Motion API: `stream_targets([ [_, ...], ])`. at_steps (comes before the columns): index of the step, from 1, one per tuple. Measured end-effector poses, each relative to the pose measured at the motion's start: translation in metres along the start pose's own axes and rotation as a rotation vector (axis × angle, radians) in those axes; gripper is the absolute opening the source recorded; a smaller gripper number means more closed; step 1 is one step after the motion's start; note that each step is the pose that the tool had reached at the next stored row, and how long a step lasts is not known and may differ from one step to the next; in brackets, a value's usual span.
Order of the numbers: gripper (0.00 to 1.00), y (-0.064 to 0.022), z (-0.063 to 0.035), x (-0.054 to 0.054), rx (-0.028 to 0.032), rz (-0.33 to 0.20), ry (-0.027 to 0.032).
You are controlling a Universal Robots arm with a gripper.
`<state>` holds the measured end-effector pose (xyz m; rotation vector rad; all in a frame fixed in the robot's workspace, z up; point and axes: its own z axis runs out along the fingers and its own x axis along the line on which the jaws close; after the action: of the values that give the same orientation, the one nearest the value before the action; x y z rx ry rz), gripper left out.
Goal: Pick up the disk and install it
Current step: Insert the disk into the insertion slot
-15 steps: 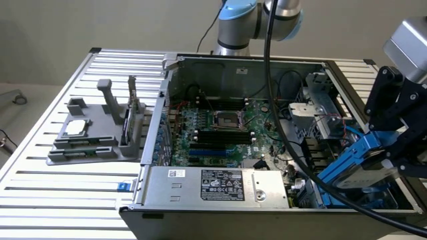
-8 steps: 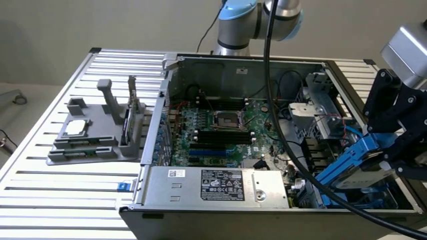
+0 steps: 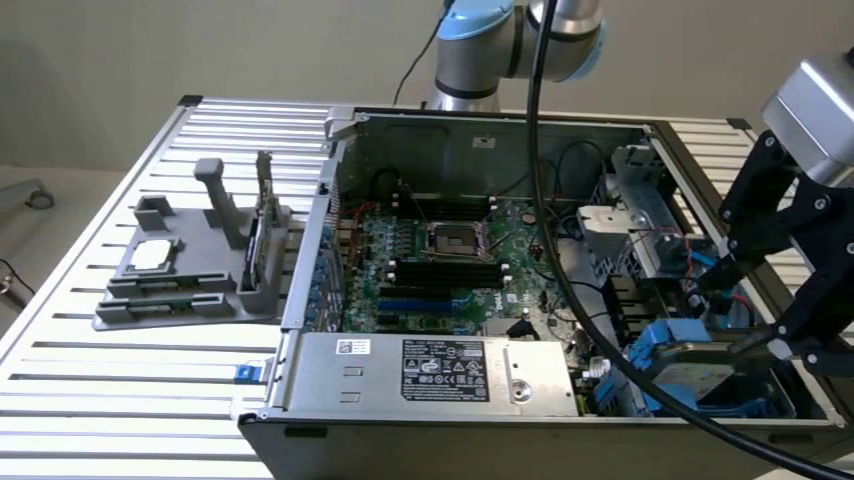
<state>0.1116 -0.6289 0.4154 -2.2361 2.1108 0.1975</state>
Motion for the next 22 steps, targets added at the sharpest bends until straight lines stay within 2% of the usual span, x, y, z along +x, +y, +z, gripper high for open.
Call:
stream_targets([
  [3, 0.53, -0.0002, 0.0004, 0.001, 0.0002, -0.002, -0.0065],
  [8, 0.53, -0.0015, 0.0009, 0.001, 0.0011, -0.003, -0.0246],
  [10, 0.51, -0.0019, 0.0026, 0.002, 0.0022, -0.003, -0.0289],
  [11, 0.51, -0.0023, 0.0034, 0.002, 0.0033, -0.004, -0.0302],
  [13, 0.38, -0.003, 0.005, 0.002, 0.0059, -0.004, -0.0324],
  [14, 0.38, -0.0034, 0.0059, 0.002, 0.0074, -0.004, -0.0335],
  [17, 0.2, -0.0047, 0.0081, 0.003, 0.014, -0.006, -0.0361],
  [19, 0.2, -0.0058, 0.0094, 0.003, 0.0192, -0.008, -0.0371],
  [20, 0.14, -0.0064, 0.01, 0.003, 0.0219, -0.009, -0.0376],
  [22, 0.14, -0.0076, 0.0115, 0.003, 0.0273, -0.01, -0.0378],
])
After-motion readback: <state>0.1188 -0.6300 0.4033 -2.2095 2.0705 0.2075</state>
